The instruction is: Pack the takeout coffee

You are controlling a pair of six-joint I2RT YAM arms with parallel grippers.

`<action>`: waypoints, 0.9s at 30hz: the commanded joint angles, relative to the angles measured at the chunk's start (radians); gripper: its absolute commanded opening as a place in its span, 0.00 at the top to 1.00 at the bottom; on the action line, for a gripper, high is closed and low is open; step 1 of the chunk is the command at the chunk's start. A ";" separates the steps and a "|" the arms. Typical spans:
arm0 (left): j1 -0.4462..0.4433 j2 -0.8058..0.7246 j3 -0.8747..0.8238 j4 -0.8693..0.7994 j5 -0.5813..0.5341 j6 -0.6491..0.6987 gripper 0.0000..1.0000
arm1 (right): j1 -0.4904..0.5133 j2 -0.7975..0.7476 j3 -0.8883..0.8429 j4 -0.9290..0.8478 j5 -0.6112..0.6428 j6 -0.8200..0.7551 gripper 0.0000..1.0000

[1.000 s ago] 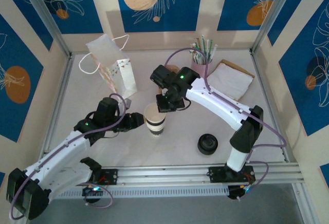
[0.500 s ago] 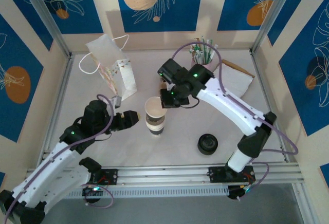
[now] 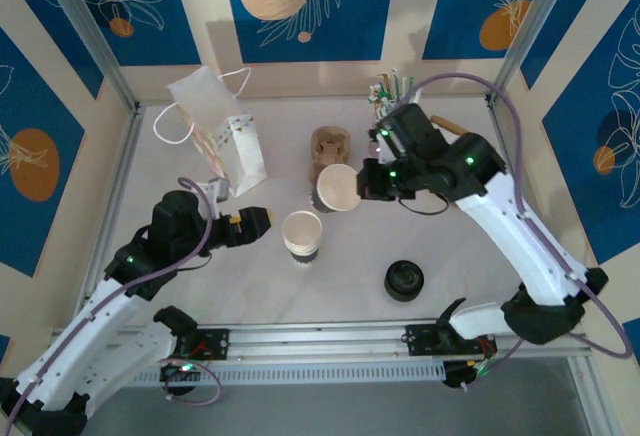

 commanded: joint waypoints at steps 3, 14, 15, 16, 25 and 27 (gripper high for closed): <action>-0.018 0.050 0.041 -0.003 0.029 0.037 0.00 | -0.110 -0.089 -0.147 -0.034 -0.020 -0.025 1.00; -0.052 0.137 0.038 0.008 0.002 0.050 0.00 | -0.176 -0.085 -0.468 0.093 -0.026 -0.013 1.00; -0.055 0.140 0.038 0.007 -0.003 0.052 0.00 | -0.176 -0.073 -0.494 0.119 -0.036 -0.009 1.00; -0.058 0.143 0.038 0.007 -0.007 0.053 0.00 | -0.175 -0.061 -0.514 0.147 -0.045 -0.006 1.00; -0.072 0.147 0.018 0.015 -0.026 0.051 0.00 | -0.150 0.100 -0.543 0.245 -0.013 -0.001 1.00; -0.070 0.146 0.015 0.017 -0.028 0.050 0.00 | -0.146 0.135 -0.534 0.251 -0.008 -0.002 1.00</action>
